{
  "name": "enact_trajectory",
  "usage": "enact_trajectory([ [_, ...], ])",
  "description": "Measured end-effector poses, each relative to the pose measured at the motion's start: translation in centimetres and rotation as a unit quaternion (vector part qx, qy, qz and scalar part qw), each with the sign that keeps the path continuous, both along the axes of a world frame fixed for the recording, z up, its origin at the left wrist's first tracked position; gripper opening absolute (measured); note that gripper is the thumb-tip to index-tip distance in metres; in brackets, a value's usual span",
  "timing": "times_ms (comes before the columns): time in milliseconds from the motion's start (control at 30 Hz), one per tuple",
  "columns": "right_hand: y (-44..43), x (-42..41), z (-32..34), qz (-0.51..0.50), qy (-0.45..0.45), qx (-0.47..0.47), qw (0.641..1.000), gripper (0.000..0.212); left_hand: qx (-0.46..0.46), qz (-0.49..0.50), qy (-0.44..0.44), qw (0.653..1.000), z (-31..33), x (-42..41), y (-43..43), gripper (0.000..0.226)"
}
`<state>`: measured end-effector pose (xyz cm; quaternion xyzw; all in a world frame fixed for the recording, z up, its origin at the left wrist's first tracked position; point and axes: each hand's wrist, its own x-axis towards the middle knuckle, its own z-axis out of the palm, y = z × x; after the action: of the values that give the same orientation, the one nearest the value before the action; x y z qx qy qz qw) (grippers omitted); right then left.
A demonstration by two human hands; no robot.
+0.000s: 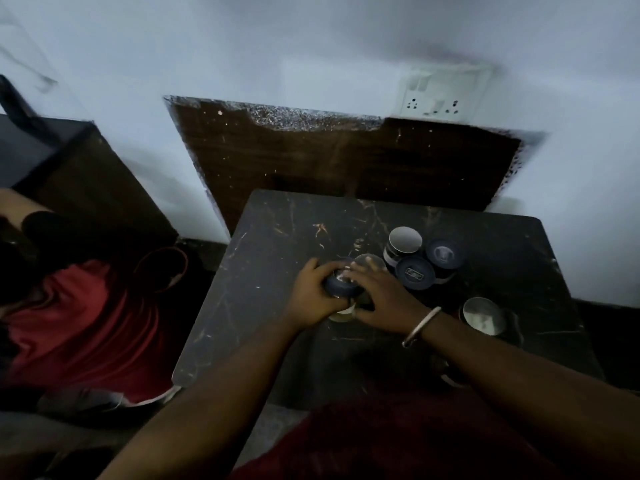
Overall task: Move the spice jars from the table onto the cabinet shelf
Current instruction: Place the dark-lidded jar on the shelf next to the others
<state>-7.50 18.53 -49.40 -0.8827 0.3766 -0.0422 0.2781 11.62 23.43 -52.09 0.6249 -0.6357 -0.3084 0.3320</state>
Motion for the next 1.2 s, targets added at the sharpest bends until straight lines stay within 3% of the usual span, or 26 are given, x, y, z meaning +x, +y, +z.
enact_trajectory([
  [133,-0.1,-2.2,6.6,-0.075,-0.247,0.018,0.966,0.059,-0.071,0.006,0.181,0.981,7.3,-0.1,-0.3,0.064],
  [300,0.1,-2.3,14.5,-0.07,-0.508,0.071,0.856,0.056,-0.129,-0.028,0.38,0.916,18.4,-4.1,-1.4,0.069],
  [400,0.2,-1.8,18.6,-0.06,-0.629,0.108,0.767,0.056,-0.131,-0.056,0.438,0.888,23.9,-6.8,-1.5,0.079],
  [500,0.2,-2.5,21.0,-0.056,-0.68,0.096,0.725,0.054,-0.138,-0.081,0.458,0.874,27.1,-8.4,-1.4,0.05],
  [567,0.1,-3.4,21.7,-0.052,-0.686,0.08,0.721,0.053,-0.149,-0.096,0.444,0.878,28.0,-9.2,-1.2,0.04],
  [1000,-0.7,-6.6,22.6,-0.091,-0.674,0.044,0.732,0.062,-0.175,-0.052,0.416,0.891,29.4,-12.8,-2.1,0.032],
  [1200,-0.5,-8.1,25.9,-0.14,-0.597,0.013,0.79,0.065,-0.218,-0.023,0.384,0.897,31.0,-12.6,-2.8,0.03],
])
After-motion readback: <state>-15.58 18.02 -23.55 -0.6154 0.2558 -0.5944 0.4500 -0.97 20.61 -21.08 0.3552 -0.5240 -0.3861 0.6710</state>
